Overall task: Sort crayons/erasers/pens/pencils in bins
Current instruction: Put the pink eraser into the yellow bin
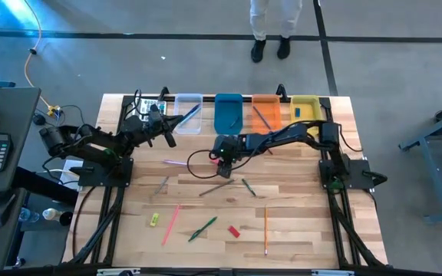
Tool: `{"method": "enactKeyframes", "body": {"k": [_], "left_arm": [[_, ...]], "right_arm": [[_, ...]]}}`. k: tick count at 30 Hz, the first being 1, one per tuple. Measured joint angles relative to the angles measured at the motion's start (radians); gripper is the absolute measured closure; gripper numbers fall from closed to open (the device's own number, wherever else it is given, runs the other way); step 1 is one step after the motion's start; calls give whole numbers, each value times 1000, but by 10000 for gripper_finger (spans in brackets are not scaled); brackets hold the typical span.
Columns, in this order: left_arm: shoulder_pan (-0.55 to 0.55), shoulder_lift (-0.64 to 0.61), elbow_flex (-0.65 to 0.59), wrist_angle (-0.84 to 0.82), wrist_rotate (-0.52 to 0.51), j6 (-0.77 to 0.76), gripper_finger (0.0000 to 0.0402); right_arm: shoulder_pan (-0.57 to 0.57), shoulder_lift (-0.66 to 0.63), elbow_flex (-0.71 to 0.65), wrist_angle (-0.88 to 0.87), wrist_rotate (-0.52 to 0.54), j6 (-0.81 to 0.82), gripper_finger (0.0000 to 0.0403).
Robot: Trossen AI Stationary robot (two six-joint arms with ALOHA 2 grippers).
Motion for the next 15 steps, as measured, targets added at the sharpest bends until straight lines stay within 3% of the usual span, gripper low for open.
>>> {"method": "enactKeyframes", "body": {"k": [15], "left_arm": [[0,0,0,0,-2,-8,401]], "right_arm": [[-1,5,-1,-26,13,11,359]]}}
